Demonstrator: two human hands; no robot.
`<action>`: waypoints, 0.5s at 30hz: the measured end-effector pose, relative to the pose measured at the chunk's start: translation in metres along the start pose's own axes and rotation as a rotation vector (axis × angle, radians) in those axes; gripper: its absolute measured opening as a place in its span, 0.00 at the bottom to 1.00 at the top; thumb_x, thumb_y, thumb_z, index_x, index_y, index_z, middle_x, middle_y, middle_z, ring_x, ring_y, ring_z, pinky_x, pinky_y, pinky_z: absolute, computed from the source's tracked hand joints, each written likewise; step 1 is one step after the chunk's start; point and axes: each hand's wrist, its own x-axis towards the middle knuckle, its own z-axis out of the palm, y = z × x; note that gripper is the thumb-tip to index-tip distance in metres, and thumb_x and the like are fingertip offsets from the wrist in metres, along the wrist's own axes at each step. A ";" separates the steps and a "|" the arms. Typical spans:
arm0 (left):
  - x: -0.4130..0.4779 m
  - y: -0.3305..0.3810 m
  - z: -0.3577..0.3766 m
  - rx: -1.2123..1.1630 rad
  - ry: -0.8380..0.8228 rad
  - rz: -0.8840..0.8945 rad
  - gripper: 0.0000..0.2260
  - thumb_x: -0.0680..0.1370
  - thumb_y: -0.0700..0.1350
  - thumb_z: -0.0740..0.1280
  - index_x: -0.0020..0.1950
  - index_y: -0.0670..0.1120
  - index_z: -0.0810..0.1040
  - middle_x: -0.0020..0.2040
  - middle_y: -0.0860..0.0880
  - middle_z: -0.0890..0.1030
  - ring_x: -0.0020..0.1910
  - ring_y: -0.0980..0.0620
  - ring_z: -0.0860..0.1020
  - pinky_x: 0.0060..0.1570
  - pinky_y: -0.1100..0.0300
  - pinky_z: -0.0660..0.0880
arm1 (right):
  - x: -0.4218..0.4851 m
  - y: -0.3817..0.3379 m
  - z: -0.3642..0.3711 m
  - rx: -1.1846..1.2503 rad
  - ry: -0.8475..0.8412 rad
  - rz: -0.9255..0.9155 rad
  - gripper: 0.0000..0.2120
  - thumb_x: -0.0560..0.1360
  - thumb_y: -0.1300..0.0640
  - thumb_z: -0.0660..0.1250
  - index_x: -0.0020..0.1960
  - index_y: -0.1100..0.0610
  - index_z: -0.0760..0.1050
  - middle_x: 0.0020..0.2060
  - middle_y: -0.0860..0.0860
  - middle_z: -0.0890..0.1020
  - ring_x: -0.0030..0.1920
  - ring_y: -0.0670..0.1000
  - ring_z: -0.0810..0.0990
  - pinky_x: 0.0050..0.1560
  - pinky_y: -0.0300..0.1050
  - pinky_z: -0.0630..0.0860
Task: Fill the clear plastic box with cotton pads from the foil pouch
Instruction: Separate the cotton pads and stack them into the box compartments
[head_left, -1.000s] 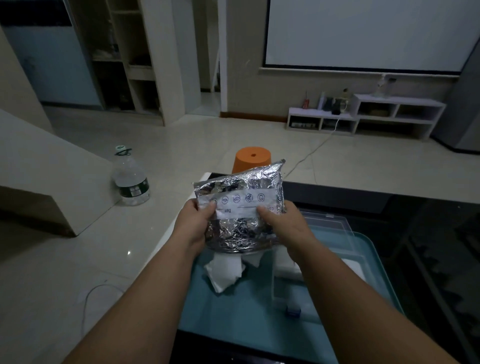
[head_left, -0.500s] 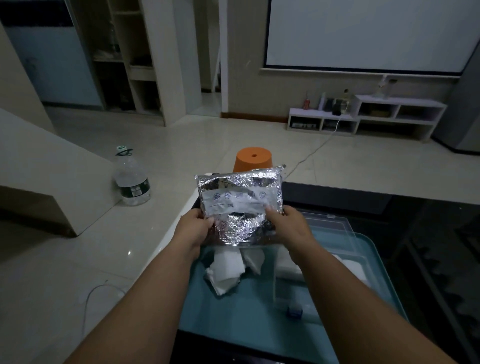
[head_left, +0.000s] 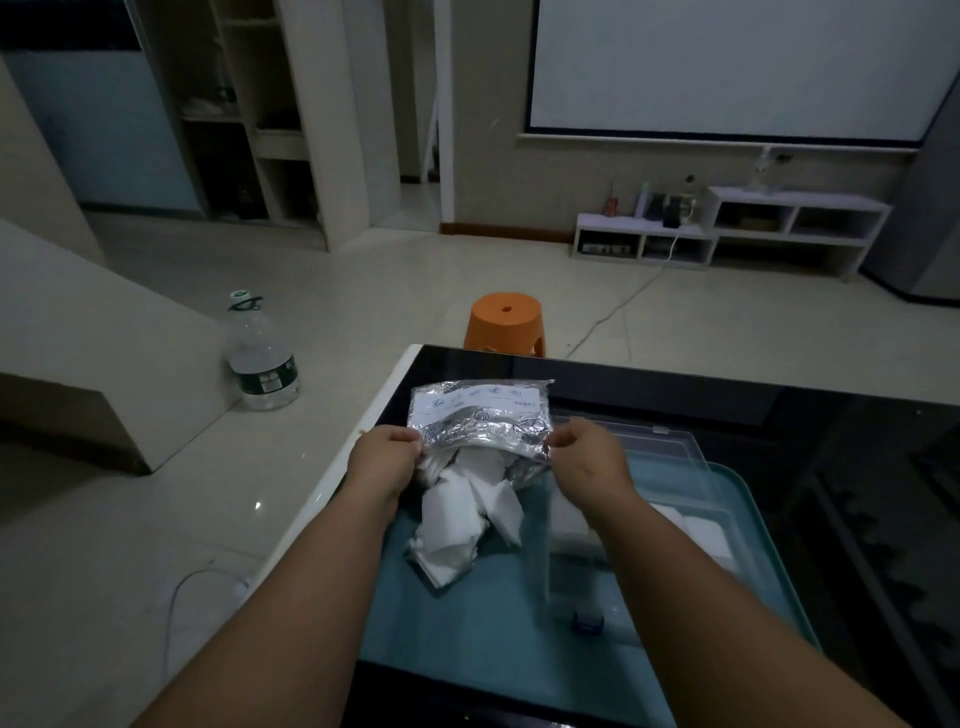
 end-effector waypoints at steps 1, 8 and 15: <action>0.001 -0.001 -0.001 0.023 -0.004 0.004 0.08 0.75 0.33 0.65 0.42 0.45 0.79 0.45 0.42 0.82 0.40 0.47 0.79 0.49 0.53 0.78 | 0.000 0.002 0.000 -0.009 -0.016 -0.004 0.11 0.76 0.67 0.60 0.49 0.54 0.77 0.49 0.53 0.80 0.50 0.54 0.78 0.53 0.52 0.78; -0.009 0.007 -0.014 0.457 0.078 0.165 0.09 0.69 0.39 0.66 0.38 0.54 0.78 0.46 0.49 0.82 0.45 0.46 0.80 0.49 0.53 0.79 | -0.006 0.000 -0.004 -0.099 0.014 -0.132 0.08 0.75 0.61 0.66 0.50 0.50 0.79 0.48 0.49 0.82 0.47 0.50 0.79 0.47 0.45 0.75; -0.033 0.021 -0.013 0.654 -0.286 0.262 0.17 0.71 0.29 0.63 0.43 0.51 0.83 0.35 0.52 0.76 0.33 0.55 0.74 0.30 0.63 0.70 | -0.019 -0.002 0.004 -0.220 -0.228 -0.234 0.10 0.75 0.60 0.67 0.52 0.49 0.82 0.49 0.47 0.83 0.49 0.48 0.80 0.50 0.44 0.78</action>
